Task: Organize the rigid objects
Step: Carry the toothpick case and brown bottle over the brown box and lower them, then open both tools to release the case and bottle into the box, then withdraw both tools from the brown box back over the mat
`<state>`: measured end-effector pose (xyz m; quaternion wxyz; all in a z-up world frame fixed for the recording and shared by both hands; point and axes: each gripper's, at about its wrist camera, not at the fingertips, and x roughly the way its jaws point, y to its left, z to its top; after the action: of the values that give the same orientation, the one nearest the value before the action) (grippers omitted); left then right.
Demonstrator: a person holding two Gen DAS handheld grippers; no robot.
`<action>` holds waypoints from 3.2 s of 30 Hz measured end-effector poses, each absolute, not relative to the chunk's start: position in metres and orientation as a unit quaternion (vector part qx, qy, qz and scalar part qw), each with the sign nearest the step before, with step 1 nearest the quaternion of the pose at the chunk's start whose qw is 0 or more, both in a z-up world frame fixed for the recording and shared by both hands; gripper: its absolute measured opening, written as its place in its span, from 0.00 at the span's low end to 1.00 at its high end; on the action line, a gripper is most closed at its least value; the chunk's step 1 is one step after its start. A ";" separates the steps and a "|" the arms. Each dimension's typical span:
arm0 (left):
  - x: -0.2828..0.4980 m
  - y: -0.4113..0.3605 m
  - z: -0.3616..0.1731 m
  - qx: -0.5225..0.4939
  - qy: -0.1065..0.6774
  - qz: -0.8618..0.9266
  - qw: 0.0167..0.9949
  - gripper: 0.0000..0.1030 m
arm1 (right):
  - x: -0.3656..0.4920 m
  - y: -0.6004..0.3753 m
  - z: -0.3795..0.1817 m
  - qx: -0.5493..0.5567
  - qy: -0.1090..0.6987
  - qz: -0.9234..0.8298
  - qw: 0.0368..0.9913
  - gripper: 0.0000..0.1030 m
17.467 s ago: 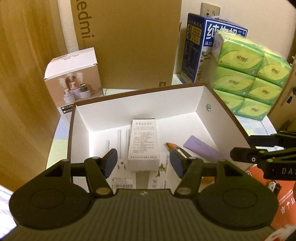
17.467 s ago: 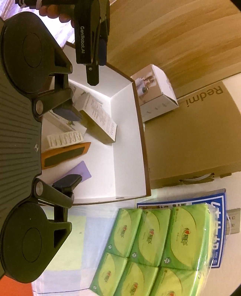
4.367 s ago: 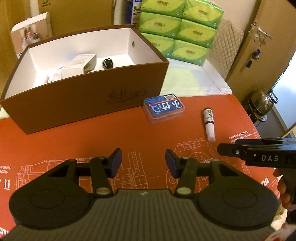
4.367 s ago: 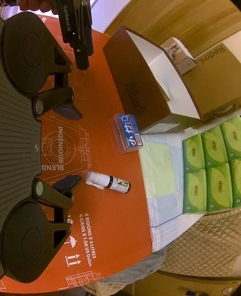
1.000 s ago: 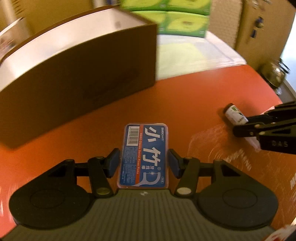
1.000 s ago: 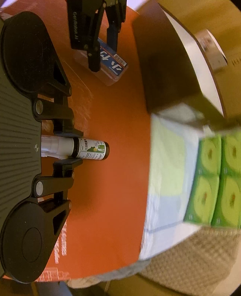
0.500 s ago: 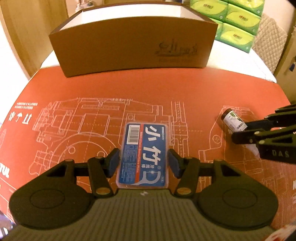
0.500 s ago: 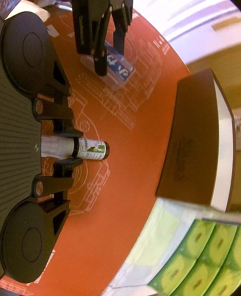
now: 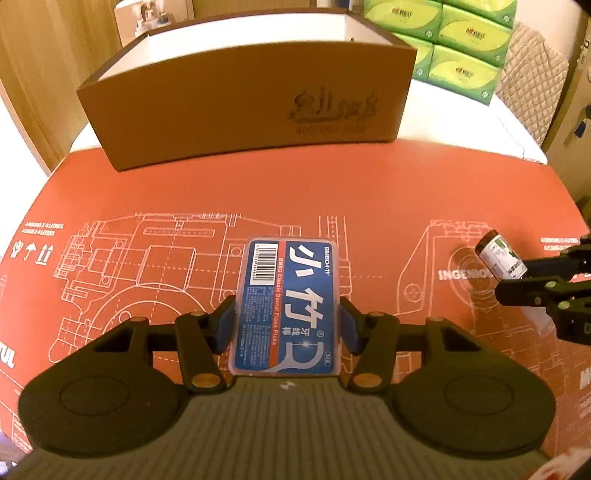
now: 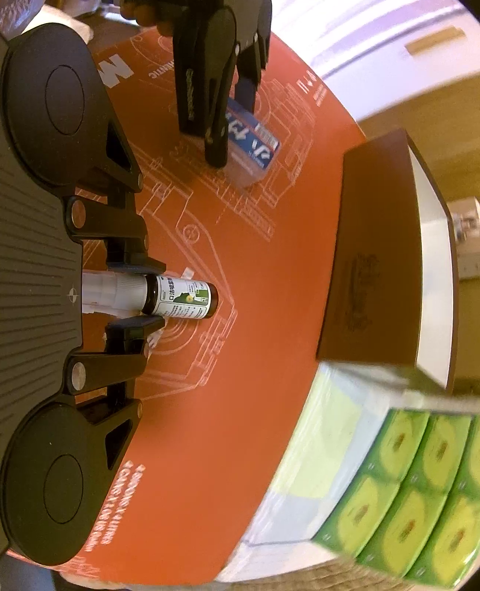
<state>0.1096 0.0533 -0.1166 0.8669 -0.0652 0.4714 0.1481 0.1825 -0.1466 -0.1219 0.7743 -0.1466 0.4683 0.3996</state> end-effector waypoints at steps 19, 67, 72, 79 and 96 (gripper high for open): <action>0.100 0.123 -0.004 -0.057 0.368 0.191 0.908 0.51 | 0.224 -0.148 -0.045 -0.028 0.414 0.390 0.822 0.20; 0.345 0.300 -0.053 0.013 0.439 0.126 0.889 0.51 | 0.419 0.034 -0.062 -0.069 0.408 0.311 0.856 0.20; 0.353 0.303 -0.058 0.013 0.441 0.126 0.889 0.51 | 0.425 0.041 -0.065 -0.070 0.407 0.311 0.856 0.20; 0.358 0.306 -0.065 0.016 0.442 0.124 0.888 0.51 | 0.431 0.047 -0.065 -0.064 0.397 0.314 0.860 0.20; 0.350 0.306 -0.057 0.014 0.434 0.120 0.893 0.56 | 0.426 0.040 -0.059 -0.043 0.399 0.315 0.860 0.20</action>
<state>0.3497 0.3060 -0.0573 0.8929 0.0142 0.4337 0.1202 0.4258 0.0399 -0.0592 0.8600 -0.0428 0.3995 0.3147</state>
